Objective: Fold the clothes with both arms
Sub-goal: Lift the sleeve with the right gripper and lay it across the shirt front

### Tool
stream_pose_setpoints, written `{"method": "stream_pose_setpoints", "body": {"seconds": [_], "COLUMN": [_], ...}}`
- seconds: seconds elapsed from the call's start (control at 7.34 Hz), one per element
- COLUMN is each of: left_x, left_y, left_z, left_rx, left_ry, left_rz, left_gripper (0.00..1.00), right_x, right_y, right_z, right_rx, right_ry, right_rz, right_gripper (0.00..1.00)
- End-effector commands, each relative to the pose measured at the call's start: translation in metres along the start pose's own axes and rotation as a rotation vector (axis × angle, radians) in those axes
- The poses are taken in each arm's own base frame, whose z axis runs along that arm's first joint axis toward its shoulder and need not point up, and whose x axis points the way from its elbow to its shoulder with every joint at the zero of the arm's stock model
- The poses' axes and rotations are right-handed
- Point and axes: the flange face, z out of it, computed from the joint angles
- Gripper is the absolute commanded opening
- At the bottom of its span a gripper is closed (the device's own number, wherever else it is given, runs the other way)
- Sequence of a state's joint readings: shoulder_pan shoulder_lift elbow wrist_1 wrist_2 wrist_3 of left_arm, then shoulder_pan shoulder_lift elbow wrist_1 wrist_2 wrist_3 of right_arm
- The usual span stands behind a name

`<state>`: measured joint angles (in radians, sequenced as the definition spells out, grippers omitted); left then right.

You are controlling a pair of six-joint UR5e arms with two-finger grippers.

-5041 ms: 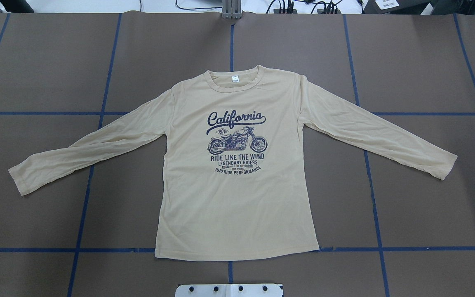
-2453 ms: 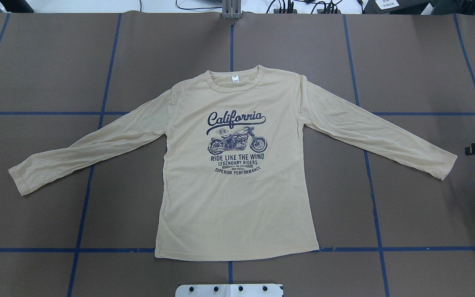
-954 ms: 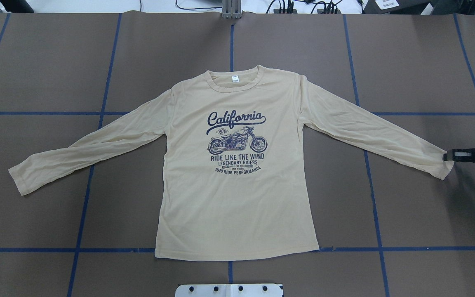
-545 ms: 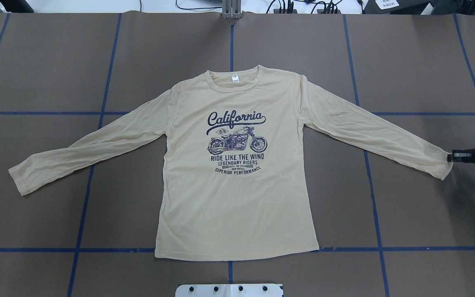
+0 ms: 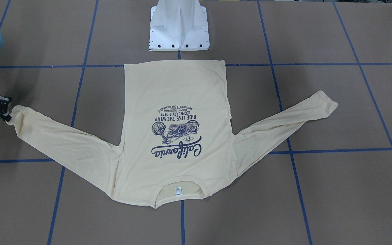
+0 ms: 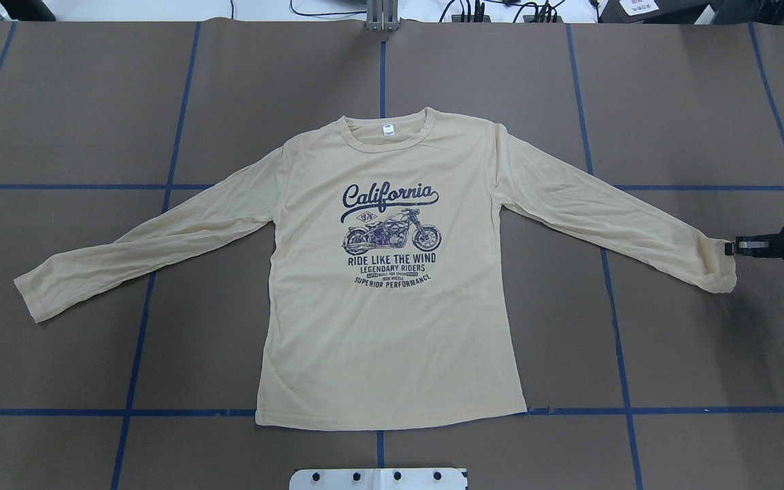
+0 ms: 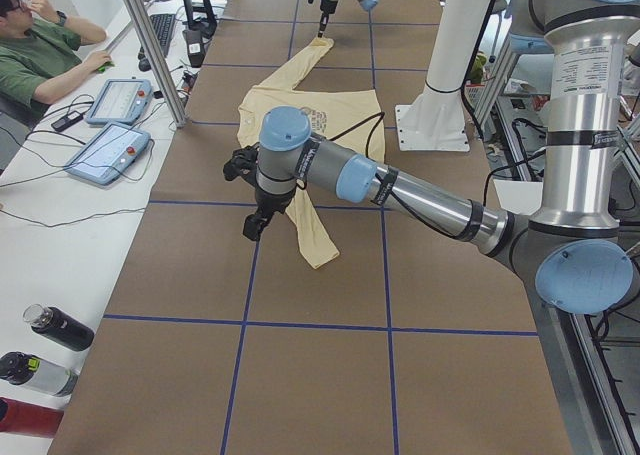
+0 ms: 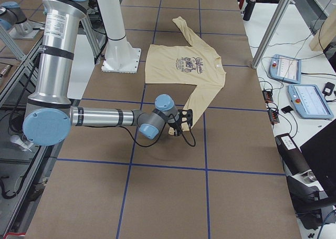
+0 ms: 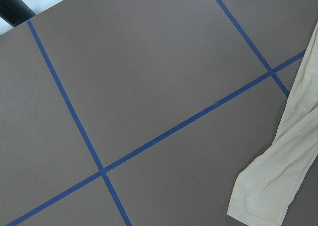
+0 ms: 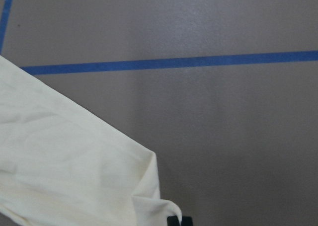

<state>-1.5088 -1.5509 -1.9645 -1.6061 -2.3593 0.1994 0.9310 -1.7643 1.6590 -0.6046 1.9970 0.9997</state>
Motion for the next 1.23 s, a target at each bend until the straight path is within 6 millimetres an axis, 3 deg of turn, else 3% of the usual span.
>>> {"method": "stream_pose_setpoints", "body": {"seconds": [0.0, 0.41, 0.68, 0.95, 1.09], "left_x": [0.0, 0.0, 0.0, -0.001, -0.003], "left_y": [0.0, 0.0, 0.0, 0.0, 0.001], "left_z": [0.001, 0.0, 0.0, 0.002, 0.003], "left_rx": [-0.001, 0.0, 0.0, -0.003, -0.006], "left_ry": [0.001, 0.001, 0.001, 0.003, 0.003], "left_rz": [0.0, -0.001, -0.001, -0.004, -0.007], "left_gripper": [1.0, 1.0, 1.0, 1.0, 1.0], "right_x": [-0.05, -0.176, -0.298, -0.415, -0.461], "right_y": [-0.027, -0.11, -0.165, -0.17, -0.165], "right_z": [-0.027, -0.027, -0.045, -0.062, -0.073], "right_rx": [0.043, 0.07, 0.081, 0.146, 0.189], "right_ry": [-0.082, -0.083, -0.055, -0.075, -0.102], "right_rz": [0.087, 0.165, 0.196, 0.223, 0.229], "right_gripper": [0.0, 0.0, 0.0, 0.0, 0.0]}}
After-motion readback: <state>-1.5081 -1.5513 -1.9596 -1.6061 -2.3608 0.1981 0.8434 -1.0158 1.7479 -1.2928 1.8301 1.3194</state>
